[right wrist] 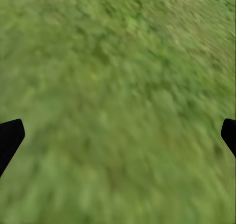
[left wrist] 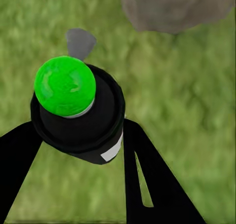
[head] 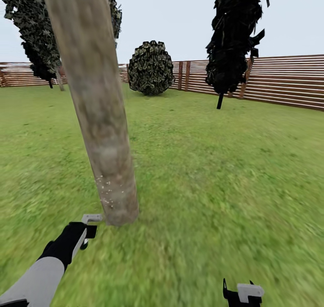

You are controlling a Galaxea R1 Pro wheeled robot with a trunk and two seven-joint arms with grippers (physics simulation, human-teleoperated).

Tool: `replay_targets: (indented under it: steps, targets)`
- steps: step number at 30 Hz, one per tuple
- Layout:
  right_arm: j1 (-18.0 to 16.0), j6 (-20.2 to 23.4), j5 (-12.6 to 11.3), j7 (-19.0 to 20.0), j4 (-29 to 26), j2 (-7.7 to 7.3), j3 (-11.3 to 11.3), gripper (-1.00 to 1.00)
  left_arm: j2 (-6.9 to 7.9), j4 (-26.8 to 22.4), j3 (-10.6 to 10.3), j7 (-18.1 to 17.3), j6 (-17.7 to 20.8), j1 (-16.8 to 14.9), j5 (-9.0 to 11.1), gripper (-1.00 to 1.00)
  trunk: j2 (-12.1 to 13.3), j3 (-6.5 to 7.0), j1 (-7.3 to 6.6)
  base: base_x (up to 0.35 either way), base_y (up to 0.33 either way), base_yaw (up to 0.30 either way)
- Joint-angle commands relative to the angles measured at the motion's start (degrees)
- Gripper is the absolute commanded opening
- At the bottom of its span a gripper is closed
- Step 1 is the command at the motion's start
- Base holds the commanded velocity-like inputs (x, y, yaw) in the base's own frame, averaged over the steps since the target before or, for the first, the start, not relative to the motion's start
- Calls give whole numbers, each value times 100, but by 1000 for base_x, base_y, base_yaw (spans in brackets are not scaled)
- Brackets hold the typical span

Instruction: In the garden, pick up the pesticide atomizer on the floor and spray pesticide onto both trees until each tree trunk is fully covered.

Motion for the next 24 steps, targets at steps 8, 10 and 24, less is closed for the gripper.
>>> replay_targets:
  steps: [8,10,24]
  targets:
    - [0,0,0,0,0,0,0,100,-12,380,1,83,-23,61,115,-100,0,0,0,36,-270,181]
    - [0,0,0,0,0,0,0,100,-52,462,-1,84,-93,94,126,-100,0,0,0,1,-272,9]
    - [0,0,0,0,0,-7,-2,100,-163,486,9,105,-483,104,295,-100,0,0,0,57,-265,102]
